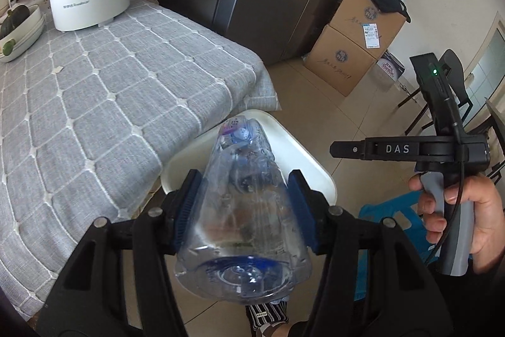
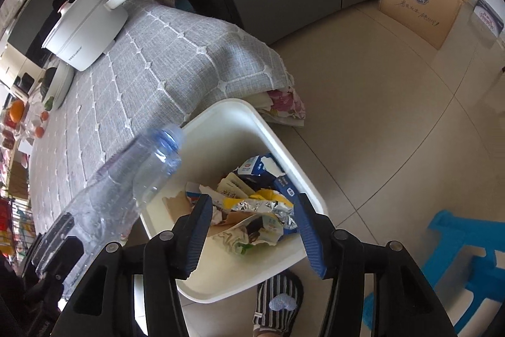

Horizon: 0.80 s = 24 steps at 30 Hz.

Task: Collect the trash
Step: 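Carry wrapper and bottle over the white bin and open both grippers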

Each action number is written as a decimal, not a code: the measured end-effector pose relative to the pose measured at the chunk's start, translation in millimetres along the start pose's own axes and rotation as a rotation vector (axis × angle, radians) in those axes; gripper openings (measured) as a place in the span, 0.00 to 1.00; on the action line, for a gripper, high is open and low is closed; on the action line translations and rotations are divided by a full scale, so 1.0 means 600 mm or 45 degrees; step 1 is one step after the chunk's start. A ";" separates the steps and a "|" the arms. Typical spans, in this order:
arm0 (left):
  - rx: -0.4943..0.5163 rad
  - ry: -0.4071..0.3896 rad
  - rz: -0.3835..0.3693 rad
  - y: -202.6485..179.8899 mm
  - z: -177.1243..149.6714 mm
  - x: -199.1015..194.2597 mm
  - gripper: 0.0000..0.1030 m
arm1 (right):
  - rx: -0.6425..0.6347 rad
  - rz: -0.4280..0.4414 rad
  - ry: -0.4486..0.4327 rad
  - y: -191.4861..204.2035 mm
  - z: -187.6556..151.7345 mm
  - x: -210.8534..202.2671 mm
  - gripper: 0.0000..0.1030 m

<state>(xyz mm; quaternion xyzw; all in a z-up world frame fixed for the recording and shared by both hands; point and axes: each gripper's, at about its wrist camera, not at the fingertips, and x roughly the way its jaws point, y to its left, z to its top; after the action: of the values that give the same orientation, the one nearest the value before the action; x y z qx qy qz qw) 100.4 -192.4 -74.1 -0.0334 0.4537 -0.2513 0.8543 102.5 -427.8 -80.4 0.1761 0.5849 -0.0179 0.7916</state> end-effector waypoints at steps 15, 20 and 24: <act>0.007 0.026 0.144 0.004 -0.006 0.008 0.93 | 0.007 0.015 -0.047 -0.013 0.000 -0.018 0.58; -0.053 0.046 0.237 0.030 -0.025 -0.024 0.99 | -0.033 -0.017 -0.090 0.003 -0.011 -0.034 0.65; -0.102 0.108 0.316 0.047 -0.052 -0.044 0.99 | -0.079 -0.049 -0.138 0.025 -0.037 -0.059 0.72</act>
<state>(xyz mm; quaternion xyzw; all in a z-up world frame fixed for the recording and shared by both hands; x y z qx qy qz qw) 74.9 -150.2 -80.4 -0.0006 0.4996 -0.1267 0.8569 74.2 -413.2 -49.3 0.1390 0.5448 -0.0246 0.8266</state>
